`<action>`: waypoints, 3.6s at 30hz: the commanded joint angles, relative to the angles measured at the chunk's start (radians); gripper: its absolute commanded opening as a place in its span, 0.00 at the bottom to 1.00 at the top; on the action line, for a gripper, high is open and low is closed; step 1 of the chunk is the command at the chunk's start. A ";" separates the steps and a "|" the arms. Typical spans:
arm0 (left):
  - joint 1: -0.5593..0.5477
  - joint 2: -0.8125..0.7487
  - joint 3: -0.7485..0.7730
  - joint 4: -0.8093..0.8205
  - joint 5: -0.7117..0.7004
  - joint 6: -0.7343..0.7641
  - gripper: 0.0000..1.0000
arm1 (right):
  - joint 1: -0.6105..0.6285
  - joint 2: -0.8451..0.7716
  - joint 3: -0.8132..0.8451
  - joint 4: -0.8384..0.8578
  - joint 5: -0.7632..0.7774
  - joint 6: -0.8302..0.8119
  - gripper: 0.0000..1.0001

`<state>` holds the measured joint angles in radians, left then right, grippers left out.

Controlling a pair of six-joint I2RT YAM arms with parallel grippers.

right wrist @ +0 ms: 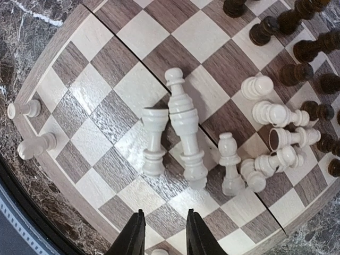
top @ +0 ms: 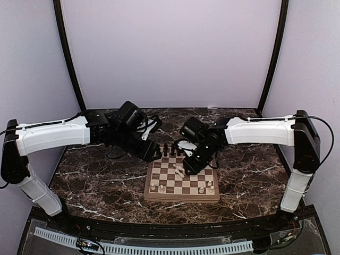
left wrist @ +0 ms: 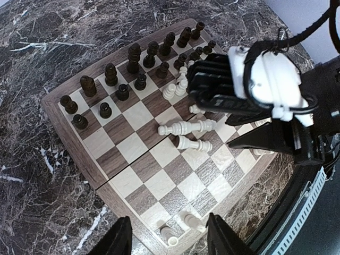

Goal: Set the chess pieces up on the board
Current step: Pick up the chess pile from the chessboard, then pass from the right arm to the left, then place the pawn on a2.

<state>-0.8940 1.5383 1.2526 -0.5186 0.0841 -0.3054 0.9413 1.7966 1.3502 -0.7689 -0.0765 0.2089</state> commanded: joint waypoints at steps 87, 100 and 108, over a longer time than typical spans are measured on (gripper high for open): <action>0.244 0.196 -0.186 0.712 0.813 -0.450 0.08 | 0.047 -0.111 0.030 0.105 -0.037 -0.095 0.11; 0.166 -0.008 -0.132 0.178 0.264 0.021 0.07 | 0.042 -0.164 -0.133 0.169 -0.059 0.000 0.10; 0.008 0.005 -0.167 0.183 -0.042 0.148 0.08 | 0.039 -0.145 -0.113 0.148 -0.037 -0.007 0.10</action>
<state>-0.8570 1.5524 1.1049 -0.2977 0.2386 -0.2440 0.9802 1.6642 1.2232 -0.6415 -0.1192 0.1932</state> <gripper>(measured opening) 0.115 0.143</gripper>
